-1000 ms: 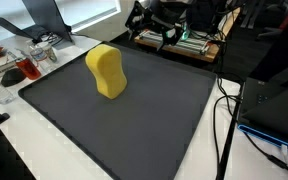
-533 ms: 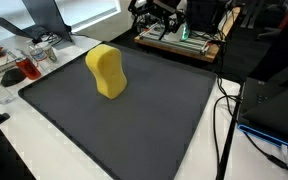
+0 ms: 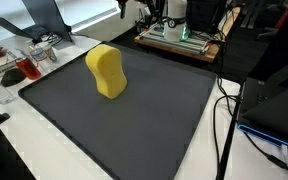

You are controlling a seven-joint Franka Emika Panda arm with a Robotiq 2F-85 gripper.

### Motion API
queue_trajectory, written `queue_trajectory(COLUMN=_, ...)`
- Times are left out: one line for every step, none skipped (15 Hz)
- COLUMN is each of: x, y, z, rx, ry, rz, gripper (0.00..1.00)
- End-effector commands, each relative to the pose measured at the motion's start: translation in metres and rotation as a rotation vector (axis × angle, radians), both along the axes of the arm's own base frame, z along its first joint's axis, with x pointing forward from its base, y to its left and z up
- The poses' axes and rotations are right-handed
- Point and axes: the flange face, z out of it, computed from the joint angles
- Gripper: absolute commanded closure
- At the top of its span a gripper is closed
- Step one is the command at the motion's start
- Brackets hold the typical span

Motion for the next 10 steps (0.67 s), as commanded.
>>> queue_trajectory(x=-0.033, y=-0.044, z=0.01, rx=0.13, ry=-0.061, rz=0.009, gripper=0.0)
queue_trajectory(x=-0.038, y=-0.056, z=0.013, rx=0.16, ry=-0.075, rz=0.012, gripper=0.0)
queue_trajectory(x=-0.043, y=-0.07, z=0.016, rx=0.192, ry=-0.088, rz=0.01, gripper=0.0)
queue_trajectory(x=-0.047, y=-0.084, z=0.019, rx=0.226, ry=-0.098, rz=0.015, gripper=0.0)
queue_trajectory(x=-0.051, y=-0.096, z=0.021, rx=0.256, ry=-0.104, rz=0.02, gripper=0.0)
queue_trajectory(x=-0.055, y=-0.109, z=0.024, rx=0.306, ry=-0.11, rz=0.053, gripper=0.0)
queue_trajectory(x=-0.06, y=-0.12, z=0.025, rx=0.358, ry=-0.117, rz=0.084, gripper=0.0)
queue_trajectory(x=-0.063, y=-0.134, z=0.029, rx=0.402, ry=-0.12, rz=0.112, gripper=0.0)
queue_trajectory(x=-0.067, y=-0.146, z=0.032, rx=0.438, ry=-0.116, rz=0.152, gripper=0.0)
queue_trajectory(x=-0.069, y=-0.162, z=0.036, rx=0.477, ry=-0.122, rz=0.182, gripper=0.0)
